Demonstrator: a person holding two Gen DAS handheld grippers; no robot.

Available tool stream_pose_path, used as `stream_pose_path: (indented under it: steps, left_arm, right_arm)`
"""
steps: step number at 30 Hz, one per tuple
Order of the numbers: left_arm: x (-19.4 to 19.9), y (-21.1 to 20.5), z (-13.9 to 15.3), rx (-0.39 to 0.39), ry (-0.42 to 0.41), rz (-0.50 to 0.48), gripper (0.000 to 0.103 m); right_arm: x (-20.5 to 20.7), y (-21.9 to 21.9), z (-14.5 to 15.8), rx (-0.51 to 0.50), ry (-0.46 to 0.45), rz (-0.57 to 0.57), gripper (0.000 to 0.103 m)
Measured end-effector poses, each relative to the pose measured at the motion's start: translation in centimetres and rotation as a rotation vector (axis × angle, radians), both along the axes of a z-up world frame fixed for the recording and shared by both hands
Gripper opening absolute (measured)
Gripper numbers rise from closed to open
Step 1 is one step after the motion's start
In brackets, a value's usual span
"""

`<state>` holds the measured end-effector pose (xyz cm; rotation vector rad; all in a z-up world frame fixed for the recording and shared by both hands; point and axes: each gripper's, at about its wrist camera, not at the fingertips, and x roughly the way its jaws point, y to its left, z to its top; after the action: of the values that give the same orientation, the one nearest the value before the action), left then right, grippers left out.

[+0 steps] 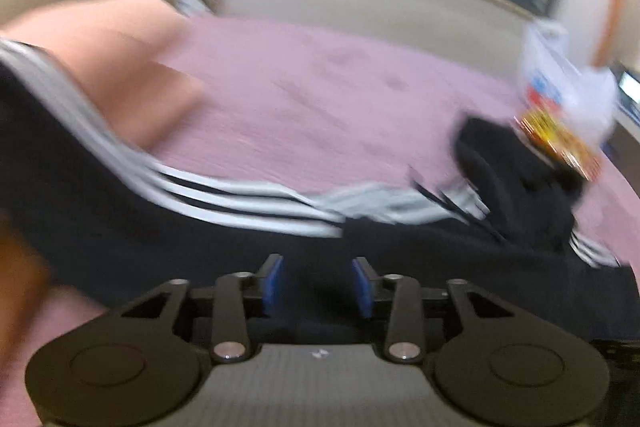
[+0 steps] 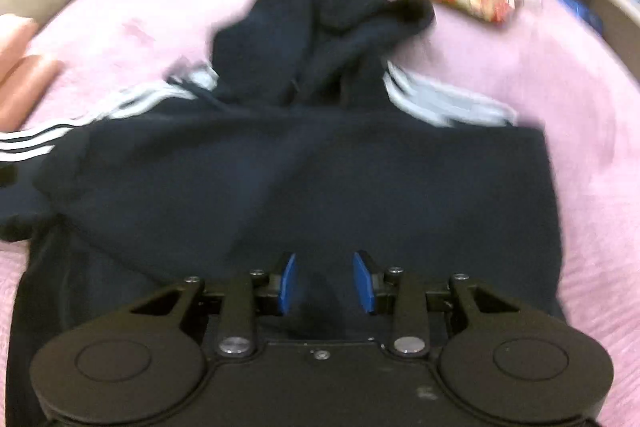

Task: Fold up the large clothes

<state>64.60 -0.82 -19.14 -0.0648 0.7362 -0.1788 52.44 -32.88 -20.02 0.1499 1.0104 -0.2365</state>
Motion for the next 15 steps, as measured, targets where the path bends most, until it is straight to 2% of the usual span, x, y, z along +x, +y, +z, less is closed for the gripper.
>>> stream_pose_path:
  steps: [2,4,6,8,11,13,15]
  left_arm:
    - [-0.9,3.8,2.3,0.019,-0.044,0.089,0.043]
    - [-1.8,7.3,4.4,0.036,-0.087,0.168,0.044]
    - [-1.9,10.9,6.5,0.071,-0.147,0.273,0.051]
    - [-1.8,14.4,8.7,0.072,-0.199,0.375,0.071]
    - [-0.3,19.2,10.7,0.062,-0.242,0.548,0.083]
    - [1.7,22.5,10.9,0.035,-0.215,0.676,0.086]
    - [3.6,25.5,10.3,-0.050,-0.171,0.747,0.085]
  right_arm:
    - [-0.9,1.5,1.2,-0.049,-0.036,0.042,0.044]
    - [-1.6,3.2,1.6,-0.036,-0.036,0.081,0.044]
    - [-2.2,4.7,1.0,-0.012,-0.005,0.115,0.044]
    - [-2.5,6.1,-0.1,-0.003,0.048,0.137,0.045]
    - [-2.7,8.1,-2.0,0.015,0.136,0.175,0.049]
    - [-2.9,9.1,-3.3,0.004,0.189,0.197,0.064]
    - [-2.8,9.7,-3.7,-0.035,0.179,0.225,0.068]
